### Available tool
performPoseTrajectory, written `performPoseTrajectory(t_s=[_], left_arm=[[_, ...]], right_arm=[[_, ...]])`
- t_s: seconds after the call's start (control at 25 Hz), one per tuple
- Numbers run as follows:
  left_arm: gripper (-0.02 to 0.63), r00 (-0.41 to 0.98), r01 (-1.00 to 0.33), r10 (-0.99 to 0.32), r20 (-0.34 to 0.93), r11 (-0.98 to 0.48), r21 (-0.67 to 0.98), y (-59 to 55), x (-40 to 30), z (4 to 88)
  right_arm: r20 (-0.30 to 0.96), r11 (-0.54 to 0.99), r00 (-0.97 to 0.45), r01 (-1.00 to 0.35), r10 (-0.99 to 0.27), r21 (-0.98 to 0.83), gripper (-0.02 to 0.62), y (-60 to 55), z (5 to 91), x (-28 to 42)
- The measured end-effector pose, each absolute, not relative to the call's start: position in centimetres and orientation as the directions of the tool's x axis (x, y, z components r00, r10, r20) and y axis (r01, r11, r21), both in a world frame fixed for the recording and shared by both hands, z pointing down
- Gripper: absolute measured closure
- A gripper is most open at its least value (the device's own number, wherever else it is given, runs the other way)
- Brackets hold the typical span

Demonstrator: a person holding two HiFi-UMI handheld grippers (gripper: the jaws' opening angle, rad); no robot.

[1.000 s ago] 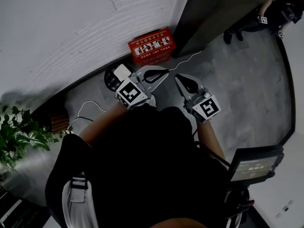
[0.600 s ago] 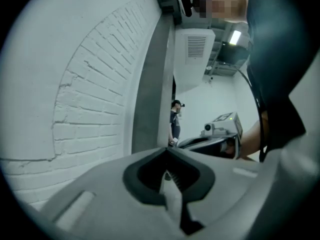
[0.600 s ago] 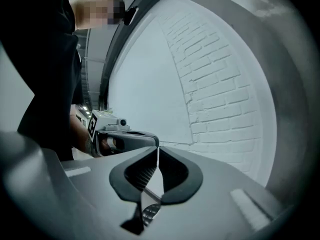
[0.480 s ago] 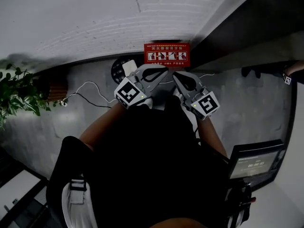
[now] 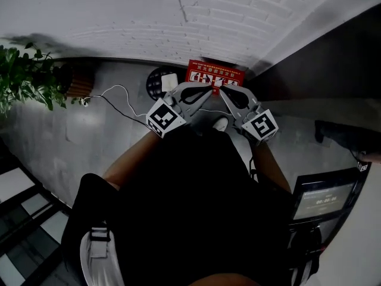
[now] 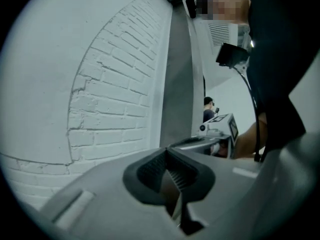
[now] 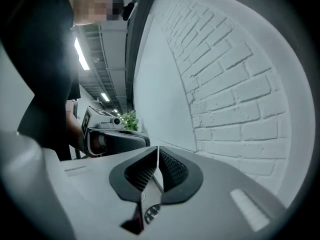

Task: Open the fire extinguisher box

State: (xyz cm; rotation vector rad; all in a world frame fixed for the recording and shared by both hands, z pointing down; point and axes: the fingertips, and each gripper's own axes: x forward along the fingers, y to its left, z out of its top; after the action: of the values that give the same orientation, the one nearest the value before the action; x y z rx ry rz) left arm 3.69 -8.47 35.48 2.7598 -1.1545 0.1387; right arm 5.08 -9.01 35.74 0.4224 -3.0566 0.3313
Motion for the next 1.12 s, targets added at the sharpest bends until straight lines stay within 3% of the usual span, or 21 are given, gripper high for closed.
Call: performPoseTrajectory(t_s=[0.36, 0.64, 0.92, 1.12], left_arm=[[0.604, 0.639, -0.769, -0.749, 0.178, -0.619, 0.159, -9.9, 2.2, 37.5], [0.604, 0.667, -0.744, -0.714, 0.212, -0.631, 0.219, -11.8, 0.7, 41.9], [0.603, 0.677, -0.735, -0.685, 0.267, -0.628, 0.255, -12.9, -0.6, 46.9], [0.603, 0.684, -0.729, -0.653, 0.325, -0.625, 0.279, -12.3, -0.1, 50.4]], right_arm=[[0.054, 0.924, -0.956, -0.292, -0.288, -0.248, 0.586, -12.6, 37.5, 4.6], [0.15, 0.886, -0.922, -0.384, -0.356, -0.261, 0.584, -15.4, 42.5, 3.3], [0.258, 0.863, -0.911, -0.393, -0.321, -0.317, 0.529, -16.5, 50.1, 1.7], [0.357, 0.73, -0.857, -0.507, -0.372, -0.458, 0.5, -17.0, 56.1, 3.5]])
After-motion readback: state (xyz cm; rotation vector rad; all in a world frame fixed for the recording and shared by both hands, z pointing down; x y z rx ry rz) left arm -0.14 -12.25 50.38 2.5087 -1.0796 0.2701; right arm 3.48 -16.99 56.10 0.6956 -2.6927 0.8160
